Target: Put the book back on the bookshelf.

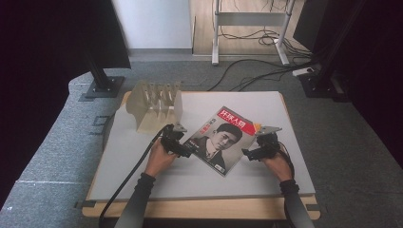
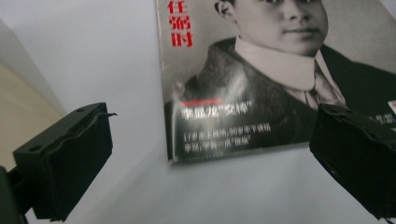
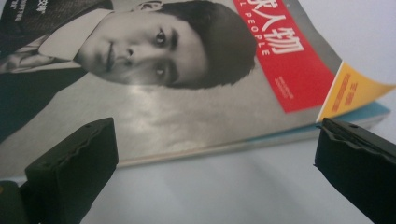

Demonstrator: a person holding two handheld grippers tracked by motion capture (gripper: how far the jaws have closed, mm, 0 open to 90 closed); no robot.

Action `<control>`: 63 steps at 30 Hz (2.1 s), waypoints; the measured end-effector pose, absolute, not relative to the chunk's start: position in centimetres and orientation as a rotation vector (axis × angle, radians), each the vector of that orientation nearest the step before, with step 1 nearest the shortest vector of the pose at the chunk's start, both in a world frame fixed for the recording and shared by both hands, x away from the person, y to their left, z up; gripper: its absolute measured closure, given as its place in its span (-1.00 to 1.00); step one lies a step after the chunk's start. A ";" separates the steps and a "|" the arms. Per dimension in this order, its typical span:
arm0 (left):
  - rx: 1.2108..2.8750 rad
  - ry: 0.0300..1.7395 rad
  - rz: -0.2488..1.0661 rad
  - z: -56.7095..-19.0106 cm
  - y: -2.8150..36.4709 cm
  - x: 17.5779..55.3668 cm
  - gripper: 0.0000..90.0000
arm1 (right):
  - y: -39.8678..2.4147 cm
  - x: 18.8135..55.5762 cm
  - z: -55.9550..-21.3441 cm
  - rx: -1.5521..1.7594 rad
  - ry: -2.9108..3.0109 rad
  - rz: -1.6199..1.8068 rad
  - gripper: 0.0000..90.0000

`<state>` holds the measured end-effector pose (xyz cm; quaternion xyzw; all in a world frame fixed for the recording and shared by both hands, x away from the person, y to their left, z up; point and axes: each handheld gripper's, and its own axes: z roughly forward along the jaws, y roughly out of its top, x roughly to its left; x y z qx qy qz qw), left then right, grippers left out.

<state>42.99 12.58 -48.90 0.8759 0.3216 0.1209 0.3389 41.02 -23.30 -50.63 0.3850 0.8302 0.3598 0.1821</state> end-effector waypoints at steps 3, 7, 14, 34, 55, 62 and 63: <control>2.280 0.821 0.308 -48.9 11.7 43.7 -1.00 | -23.0 42.1 -50.6 1.076 2.355 1.009 -1.00; 2.290 0.808 0.309 -49.1 10.7 44.5 -1.00 | -22.6 43.9 -50.8 1.055 2.364 0.992 -1.00; 2.301 0.789 0.321 -50.1 9.2 45.6 -1.00 | -22.7 46.7 -51.4 1.061 2.377 0.978 -1.00; 2.277 0.861 0.248 -52.7 9.4 46.6 -1.00 | -24.9 50.9 -53.2 1.147 2.403 1.033 -1.00; 2.318 0.776 0.216 -52.6 10.2 43.7 -1.00 | -24.3 46.4 -53.3 1.125 2.399 1.067 -0.89; 2.323 0.778 0.214 -52.6 11.0 42.2 -1.00 | -23.8 44.4 -53.4 1.115 2.398 1.083 -0.87; 2.321 0.782 0.216 -52.6 11.1 42.0 -1.00 | -23.7 44.1 -53.4 1.116 2.397 1.082 -0.87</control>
